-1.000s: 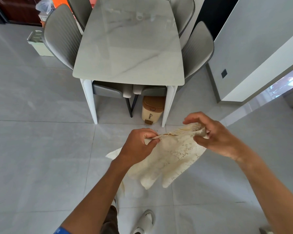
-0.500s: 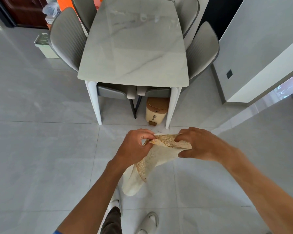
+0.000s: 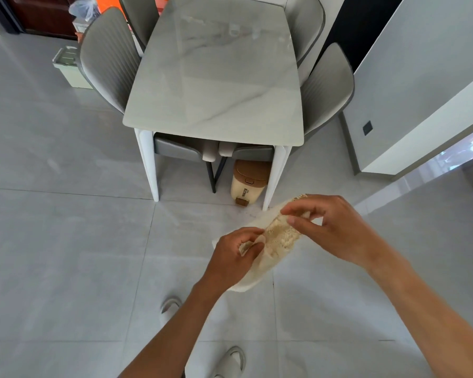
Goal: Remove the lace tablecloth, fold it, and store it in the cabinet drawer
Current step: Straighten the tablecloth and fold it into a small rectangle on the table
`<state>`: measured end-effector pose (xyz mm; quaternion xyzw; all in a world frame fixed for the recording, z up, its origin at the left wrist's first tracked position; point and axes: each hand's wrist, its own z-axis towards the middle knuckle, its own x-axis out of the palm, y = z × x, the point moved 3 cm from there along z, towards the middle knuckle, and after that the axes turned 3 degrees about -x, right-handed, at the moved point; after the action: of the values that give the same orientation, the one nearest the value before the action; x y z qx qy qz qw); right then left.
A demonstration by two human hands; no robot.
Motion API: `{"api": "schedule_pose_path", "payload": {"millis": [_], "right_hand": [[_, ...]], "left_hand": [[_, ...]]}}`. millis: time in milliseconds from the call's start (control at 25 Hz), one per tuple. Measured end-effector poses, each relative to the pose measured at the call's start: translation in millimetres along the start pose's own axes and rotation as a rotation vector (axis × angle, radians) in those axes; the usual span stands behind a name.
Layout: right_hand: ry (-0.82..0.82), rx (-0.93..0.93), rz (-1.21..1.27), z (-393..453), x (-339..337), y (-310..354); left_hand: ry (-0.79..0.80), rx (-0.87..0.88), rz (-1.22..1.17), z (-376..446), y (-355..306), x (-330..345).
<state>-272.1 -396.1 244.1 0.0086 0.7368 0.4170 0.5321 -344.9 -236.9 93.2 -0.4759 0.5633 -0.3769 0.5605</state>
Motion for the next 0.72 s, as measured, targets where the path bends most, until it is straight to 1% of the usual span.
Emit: {"api": "schedule_pose_path", "payload": {"millis": [120,200,240,280,320,400,440,520,640,680,720], "right_hand": [[-0.120,0.010,0.109,-8.1,-6.7,-12.2],[-0.192,0.011,0.181,-11.2,-8.2,-18.3],[-0.227,0.007,0.208,-12.7,-8.0,-19.4],[-0.256,-0.003,0.227,-14.5,-7.7,-20.1],[-0.273,-0.019,0.233,-17.2,-7.6,-20.6],[-0.266,-0.051,0.253,-23.7,-6.8,-22.2],[-0.252,-0.065,0.274,-27.2,-6.9,-23.1],[-0.231,-0.086,0.292,-32.6,-6.4,-24.6],[-0.233,-0.089,0.267,-39.6,-4.2,-29.1],[-0.248,-0.087,0.250,-42.1,-4.1,-30.2],[-0.262,-0.090,0.230,-44.9,-4.7,-31.0]], "left_hand": [[0.035,-0.077,-0.051,0.6,7.2,12.8],[0.100,-0.101,-0.012,-7.1,15.8,29.0],[0.103,-0.085,0.024,-12.8,19.8,36.9],[0.066,-0.060,0.062,-17.3,24.8,43.2],[-0.006,-0.038,0.112,-20.2,29.6,47.8],[-0.140,-0.024,0.243,-19.6,33.9,52.5],[-0.153,-0.023,0.290,-16.5,33.3,55.2],[-0.091,-0.017,0.331,-8.3,28.2,62.5],[0.066,0.000,0.263,-4.9,20.9,77.6],[0.089,0.005,0.241,-7.6,20.4,81.9],[0.079,0.004,0.226,-10.9,20.3,85.5]]}}
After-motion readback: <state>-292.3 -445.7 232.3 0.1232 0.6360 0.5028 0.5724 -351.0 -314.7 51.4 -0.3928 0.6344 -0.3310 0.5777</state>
